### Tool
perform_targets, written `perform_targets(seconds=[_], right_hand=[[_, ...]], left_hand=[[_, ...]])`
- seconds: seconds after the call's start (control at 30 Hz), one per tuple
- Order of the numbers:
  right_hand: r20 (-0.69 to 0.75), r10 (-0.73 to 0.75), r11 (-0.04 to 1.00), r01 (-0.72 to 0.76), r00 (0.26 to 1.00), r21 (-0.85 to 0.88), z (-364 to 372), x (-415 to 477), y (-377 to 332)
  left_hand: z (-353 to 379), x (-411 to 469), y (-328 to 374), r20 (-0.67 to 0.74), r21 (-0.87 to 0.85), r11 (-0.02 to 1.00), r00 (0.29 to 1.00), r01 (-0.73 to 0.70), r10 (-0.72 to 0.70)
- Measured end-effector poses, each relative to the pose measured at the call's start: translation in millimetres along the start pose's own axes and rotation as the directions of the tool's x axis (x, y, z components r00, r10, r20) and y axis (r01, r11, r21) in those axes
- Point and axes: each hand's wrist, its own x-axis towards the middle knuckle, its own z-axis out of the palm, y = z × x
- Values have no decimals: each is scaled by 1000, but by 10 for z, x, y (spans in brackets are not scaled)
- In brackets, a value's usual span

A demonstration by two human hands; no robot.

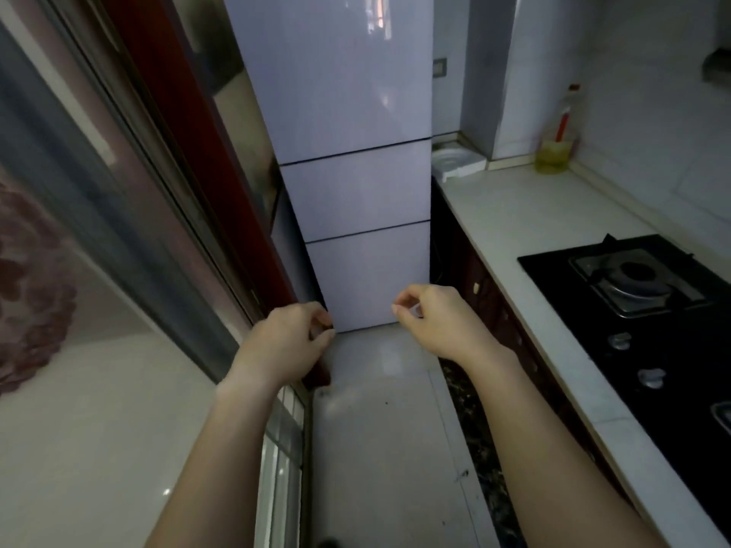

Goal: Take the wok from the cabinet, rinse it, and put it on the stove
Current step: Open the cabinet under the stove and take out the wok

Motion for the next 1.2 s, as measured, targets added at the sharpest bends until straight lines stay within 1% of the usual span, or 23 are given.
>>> perform_targets(seconds=[0.17,0.27,0.37,0.47,0.57,0.67,0.77,0.83,0.9,0.97,1.07,1.13,1.2], right_hand=[[-19,90,992,-91,996,-91,-66,387,219],[-97,174,975,-185,980,-120,-117,632,329],[-158,242,956,-263,957,-130,-172,894,308],[-237,309,937,-337,921,-89,-224,1117,272],[-338,358,919,-393,870,-37,-229,1169,311],[-378,435,881,-473,817,-7,-276,1123,458],[-398,500,841,-541,769,12,-425,1162,685],[-404,512,835,-550,758,28,-518,1285,819],[-425,508,842,-535,749,62,-579,1455,922],[-437,501,851,-517,747,91,-622,1615,1007],[-431,511,850,-511,744,126,-698,1723,1159],[-461,542,827,-545,703,140,-783,1682,1290],[-485,596,780,-605,640,161,-849,1556,1414]], left_hand=[[283,799,71,107,-63,989,984,-135,141],[340,1298,99,144,-100,960,951,-260,273],[237,1825,37,166,-130,934,922,-332,351],[178,2273,12,166,-164,900,888,-405,430],[205,2552,171,185,-192,847,830,-495,527],[255,2774,405,200,-222,794,770,-566,605],[305,3012,654,182,-229,750,730,-620,659],[344,3136,789,182,-223,728,707,-648,684],[364,3261,895,219,-208,716,682,-666,698],[347,3427,983,260,-174,722,676,-669,689],[346,3703,1159,211,-152,723,692,-674,690],[439,3807,1347,210,-183,693,661,-698,721],[603,3823,1540,276,-218,651,594,-727,755]])
